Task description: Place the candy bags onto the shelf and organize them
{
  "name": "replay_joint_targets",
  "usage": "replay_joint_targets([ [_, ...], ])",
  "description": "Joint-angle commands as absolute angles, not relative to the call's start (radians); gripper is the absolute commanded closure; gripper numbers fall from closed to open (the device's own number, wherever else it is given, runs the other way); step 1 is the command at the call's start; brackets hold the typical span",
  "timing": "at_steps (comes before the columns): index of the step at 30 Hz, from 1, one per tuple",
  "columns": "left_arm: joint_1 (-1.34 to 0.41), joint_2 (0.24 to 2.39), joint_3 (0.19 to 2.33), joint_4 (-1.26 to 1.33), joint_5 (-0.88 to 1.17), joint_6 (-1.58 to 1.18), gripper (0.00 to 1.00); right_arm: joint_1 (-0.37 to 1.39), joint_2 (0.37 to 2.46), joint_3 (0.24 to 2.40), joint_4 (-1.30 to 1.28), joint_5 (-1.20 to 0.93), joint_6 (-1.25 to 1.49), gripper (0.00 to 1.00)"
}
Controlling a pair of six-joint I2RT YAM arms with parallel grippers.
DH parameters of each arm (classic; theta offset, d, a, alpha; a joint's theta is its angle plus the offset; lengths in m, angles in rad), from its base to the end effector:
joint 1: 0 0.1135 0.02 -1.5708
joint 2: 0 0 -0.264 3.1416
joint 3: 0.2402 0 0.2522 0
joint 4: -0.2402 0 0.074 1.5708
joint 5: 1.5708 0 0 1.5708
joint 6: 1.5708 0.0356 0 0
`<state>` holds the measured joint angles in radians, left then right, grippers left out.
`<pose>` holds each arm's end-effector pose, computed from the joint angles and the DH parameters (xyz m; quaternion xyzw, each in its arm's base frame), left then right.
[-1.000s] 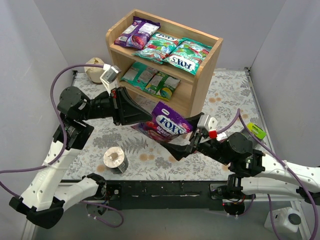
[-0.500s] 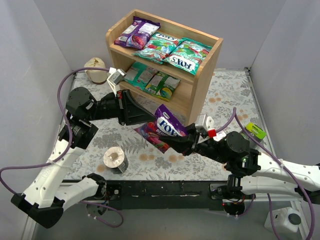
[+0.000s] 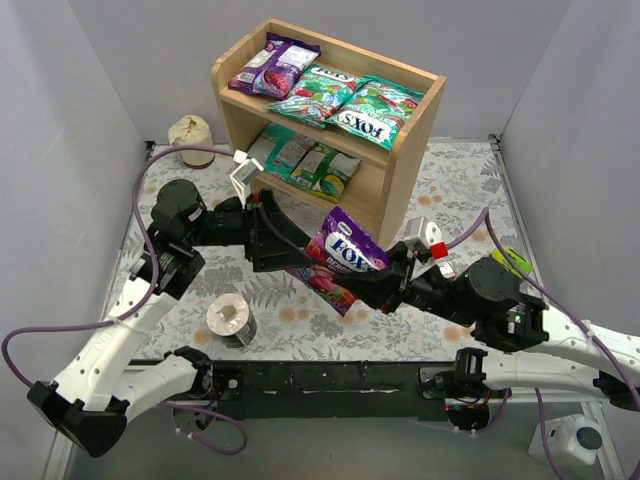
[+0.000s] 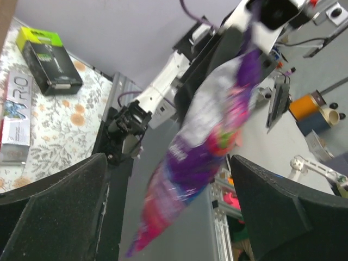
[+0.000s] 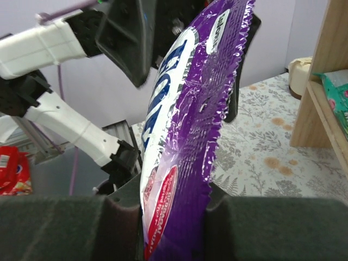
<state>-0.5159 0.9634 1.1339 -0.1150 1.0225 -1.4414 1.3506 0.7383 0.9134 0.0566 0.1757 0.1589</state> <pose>0.1529 -0.1216 0.4361 0.0505 0.6950 -0.7134 0.0746 0.0414 0.1564 0.4180 -0.2900 0.5503 0.4955 0.6063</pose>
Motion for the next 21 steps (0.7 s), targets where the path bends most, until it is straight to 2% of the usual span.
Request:
replay_joint_targets([
  [1,-0.515,0.971,1.094,-0.129,1.132,-1.361,0.02,1.356,0.725,1.046,0.002,0.095,0.206,0.99],
  [6,-0.552,0.982,1.095,-0.118,1.111,-1.348,0.06,1.356,0.773,1.081,-0.044,0.083,0.25,0.99],
  [10,-0.569,0.976,1.094,-0.104,1.111,-1.35,0.23,1.356,0.831,1.104,-0.063,0.106,0.27,0.99],
  [13,-0.574,0.957,1.077,-0.084,1.124,-1.35,0.44,1.356,0.845,1.106,-0.067,0.146,0.291,0.99],
  [14,-0.575,0.956,1.072,-0.081,1.127,-1.348,0.66,1.356,0.845,1.106,-0.066,0.156,0.293,0.99],
  [15,-0.575,0.954,1.069,-0.083,1.127,-1.348,0.81,1.358,0.844,1.101,-0.064,0.164,0.296,0.99],
  [17,-0.575,0.953,1.062,-0.106,1.095,-1.345,1.0,1.356,0.835,1.097,-0.064,0.193,0.308,0.91],
  [18,-0.575,0.954,1.066,-0.127,1.076,-1.333,1.0,1.356,0.83,1.085,-0.061,0.205,0.311,0.84],
  [19,-0.577,0.954,1.074,-0.155,1.016,-1.307,1.0,1.356,0.815,1.078,-0.064,0.222,0.314,0.65],
  [21,-0.575,0.963,1.103,-0.227,0.942,-1.289,1.0,1.356,0.796,1.066,-0.092,0.285,0.333,0.52],
])
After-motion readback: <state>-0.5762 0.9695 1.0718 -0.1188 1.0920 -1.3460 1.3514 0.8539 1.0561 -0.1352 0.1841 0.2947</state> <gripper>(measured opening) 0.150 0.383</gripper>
